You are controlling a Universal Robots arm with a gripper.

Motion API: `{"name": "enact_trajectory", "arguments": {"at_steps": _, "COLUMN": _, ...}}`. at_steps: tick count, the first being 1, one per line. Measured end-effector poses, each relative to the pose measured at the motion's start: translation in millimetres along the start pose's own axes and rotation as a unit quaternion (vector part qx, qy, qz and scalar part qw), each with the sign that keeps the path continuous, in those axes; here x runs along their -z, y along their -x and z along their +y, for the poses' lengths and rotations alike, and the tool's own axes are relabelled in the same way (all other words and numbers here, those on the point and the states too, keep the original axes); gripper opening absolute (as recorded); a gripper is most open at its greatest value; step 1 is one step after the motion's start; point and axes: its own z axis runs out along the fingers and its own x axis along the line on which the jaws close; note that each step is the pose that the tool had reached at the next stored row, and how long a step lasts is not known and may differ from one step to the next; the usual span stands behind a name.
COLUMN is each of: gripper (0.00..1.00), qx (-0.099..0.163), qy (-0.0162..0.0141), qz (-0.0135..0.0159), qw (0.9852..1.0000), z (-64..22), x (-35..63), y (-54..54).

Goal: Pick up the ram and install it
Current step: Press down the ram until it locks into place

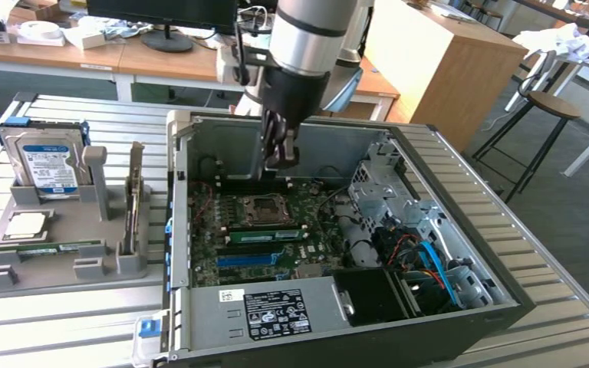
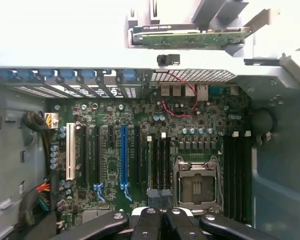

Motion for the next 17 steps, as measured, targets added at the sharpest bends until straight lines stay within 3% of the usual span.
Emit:
{"name": "enact_trajectory", "arguments": {"at_steps": 5, "gripper": 0.10, "qx": 0.000, "qy": 0.0000, "qz": 0.0000, "qw": 1.0000, "z": 0.4, "x": 10.7, "y": 0.5}}
{"name": "enact_trajectory", "arguments": {"at_steps": 12, "gripper": 0.10, "qx": 0.000, "qy": 0.0000, "qz": 0.0001, "qw": 1.0000, "z": -0.1, "x": 11.2, "y": 0.5}}
{"name": "enact_trajectory", "arguments": {"at_steps": 17, "gripper": 0.10, "qx": 0.000, "qy": 0.0000, "qz": 0.0000, "qw": 1.0000, "z": -6.0, "x": 11.4, "y": 0.7}}
